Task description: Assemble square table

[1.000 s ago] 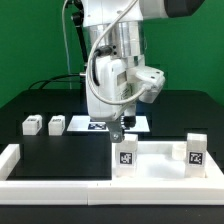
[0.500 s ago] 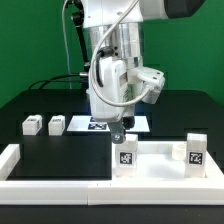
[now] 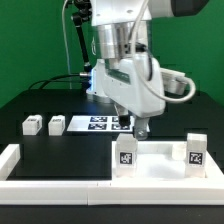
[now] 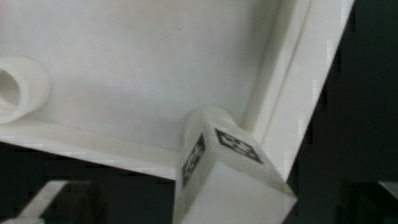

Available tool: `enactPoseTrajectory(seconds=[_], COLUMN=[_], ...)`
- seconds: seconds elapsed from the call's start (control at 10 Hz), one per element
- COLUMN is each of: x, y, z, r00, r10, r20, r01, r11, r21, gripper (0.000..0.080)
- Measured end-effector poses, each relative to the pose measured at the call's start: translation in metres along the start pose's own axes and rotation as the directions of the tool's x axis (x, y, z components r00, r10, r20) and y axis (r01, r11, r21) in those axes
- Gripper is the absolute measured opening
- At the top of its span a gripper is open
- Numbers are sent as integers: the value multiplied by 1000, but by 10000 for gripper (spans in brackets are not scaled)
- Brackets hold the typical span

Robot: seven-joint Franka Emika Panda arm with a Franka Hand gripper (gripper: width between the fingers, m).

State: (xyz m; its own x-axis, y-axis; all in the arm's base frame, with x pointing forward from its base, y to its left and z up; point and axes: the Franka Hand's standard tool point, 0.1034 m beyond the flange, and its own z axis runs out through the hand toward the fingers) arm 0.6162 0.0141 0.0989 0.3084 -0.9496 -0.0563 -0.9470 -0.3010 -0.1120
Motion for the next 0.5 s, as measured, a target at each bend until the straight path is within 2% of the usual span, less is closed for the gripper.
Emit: enactPoseTrajectory(seconds=[0.1, 0.5], x=[6, 5], y=[0, 1], z=[0, 1], r00=[1000, 950], r10=[8, -310], r20=[-29, -36], r01=[-7, 310], r11=[999, 950], r21=[34, 19], gripper=[648, 648])
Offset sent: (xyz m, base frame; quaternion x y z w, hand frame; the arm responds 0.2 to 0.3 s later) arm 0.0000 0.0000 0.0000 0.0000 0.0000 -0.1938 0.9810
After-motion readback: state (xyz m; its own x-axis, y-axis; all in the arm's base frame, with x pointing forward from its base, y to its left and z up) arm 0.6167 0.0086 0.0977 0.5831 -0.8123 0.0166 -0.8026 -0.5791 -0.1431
